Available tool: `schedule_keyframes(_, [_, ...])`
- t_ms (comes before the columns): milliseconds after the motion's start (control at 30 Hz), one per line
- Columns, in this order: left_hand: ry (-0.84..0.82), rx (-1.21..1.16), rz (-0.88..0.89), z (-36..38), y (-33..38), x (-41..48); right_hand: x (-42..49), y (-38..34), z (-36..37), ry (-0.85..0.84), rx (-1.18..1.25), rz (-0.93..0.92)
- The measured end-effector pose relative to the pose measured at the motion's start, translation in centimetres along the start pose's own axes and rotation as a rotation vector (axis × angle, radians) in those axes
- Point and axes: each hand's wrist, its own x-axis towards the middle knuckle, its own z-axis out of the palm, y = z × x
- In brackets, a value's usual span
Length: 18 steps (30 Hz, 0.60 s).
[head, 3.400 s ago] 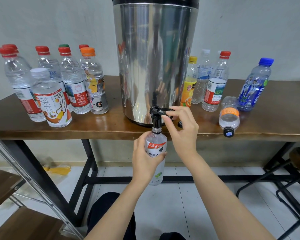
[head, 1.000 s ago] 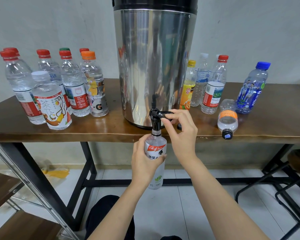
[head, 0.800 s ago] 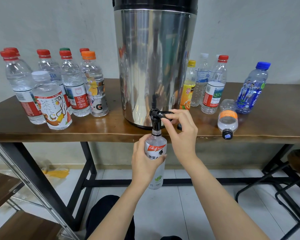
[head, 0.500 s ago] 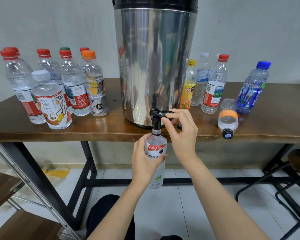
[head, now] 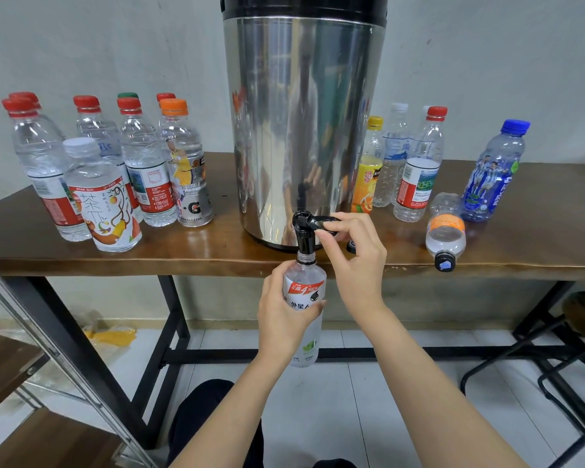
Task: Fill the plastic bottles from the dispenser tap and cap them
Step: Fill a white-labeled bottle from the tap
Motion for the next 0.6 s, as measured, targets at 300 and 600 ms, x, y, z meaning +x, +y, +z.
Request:
schedule_keyframes(300, [0.005, 0.018, 0.006, 0.0, 0.06, 0.0, 0.06, -0.02, 0.0, 0.002, -0.005, -0.012])
schedule_keyframes(600, [0.004, 0.006, 0.001, 0.04, 0.09, -0.03, 0.06, 0.16, 0.07, 0.005, 0.008, -0.013])
